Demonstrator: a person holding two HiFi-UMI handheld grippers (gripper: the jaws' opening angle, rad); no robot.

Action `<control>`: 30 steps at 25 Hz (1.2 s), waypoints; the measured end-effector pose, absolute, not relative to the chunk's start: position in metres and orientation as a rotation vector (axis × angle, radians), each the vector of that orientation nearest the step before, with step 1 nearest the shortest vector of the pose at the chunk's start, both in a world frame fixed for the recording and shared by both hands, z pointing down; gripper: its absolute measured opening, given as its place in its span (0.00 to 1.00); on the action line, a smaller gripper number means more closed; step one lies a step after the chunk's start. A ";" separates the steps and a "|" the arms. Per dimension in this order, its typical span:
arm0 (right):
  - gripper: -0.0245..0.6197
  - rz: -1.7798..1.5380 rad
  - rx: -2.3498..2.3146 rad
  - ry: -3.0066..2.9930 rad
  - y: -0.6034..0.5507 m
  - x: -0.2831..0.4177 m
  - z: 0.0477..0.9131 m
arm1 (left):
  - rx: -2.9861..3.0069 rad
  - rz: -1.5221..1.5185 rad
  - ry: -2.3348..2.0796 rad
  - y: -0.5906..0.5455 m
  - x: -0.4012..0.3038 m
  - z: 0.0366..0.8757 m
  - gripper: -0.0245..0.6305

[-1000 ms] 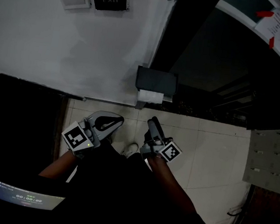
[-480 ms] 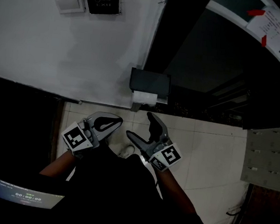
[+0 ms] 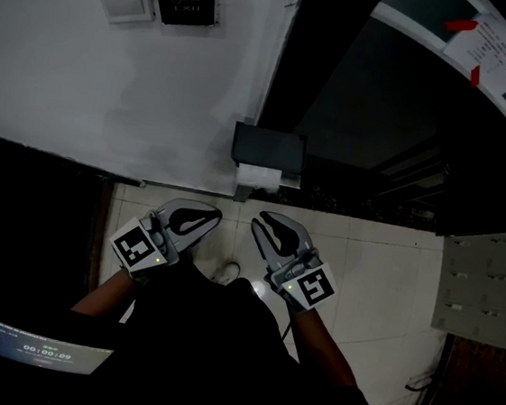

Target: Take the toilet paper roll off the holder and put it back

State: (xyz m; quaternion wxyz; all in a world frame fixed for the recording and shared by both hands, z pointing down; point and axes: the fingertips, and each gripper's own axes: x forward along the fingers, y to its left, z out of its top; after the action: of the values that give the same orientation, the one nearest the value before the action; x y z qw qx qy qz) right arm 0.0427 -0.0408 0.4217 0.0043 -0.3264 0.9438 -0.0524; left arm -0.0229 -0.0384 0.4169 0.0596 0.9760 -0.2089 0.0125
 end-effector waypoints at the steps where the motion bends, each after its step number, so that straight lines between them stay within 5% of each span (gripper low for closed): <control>1: 0.11 -0.159 -1.026 2.956 -0.041 0.044 0.421 | 2.957 0.037 -0.631 -0.038 -0.022 0.416 0.04; 3: 0.04 -0.145 -1.020 2.957 -0.040 0.046 0.420 | 2.960 0.040 -0.622 -0.038 -0.021 0.417 0.04; 30: 0.04 -0.134 -0.957 2.970 -0.033 0.033 0.419 | 2.961 0.031 -0.611 -0.034 -0.023 0.423 0.04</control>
State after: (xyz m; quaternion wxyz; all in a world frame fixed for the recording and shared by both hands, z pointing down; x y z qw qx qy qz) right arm 0.0333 -0.0327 0.4188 0.0091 -0.3063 0.9509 -0.0429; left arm -0.0225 -0.0343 0.4228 0.0588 0.9776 -0.2018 0.0101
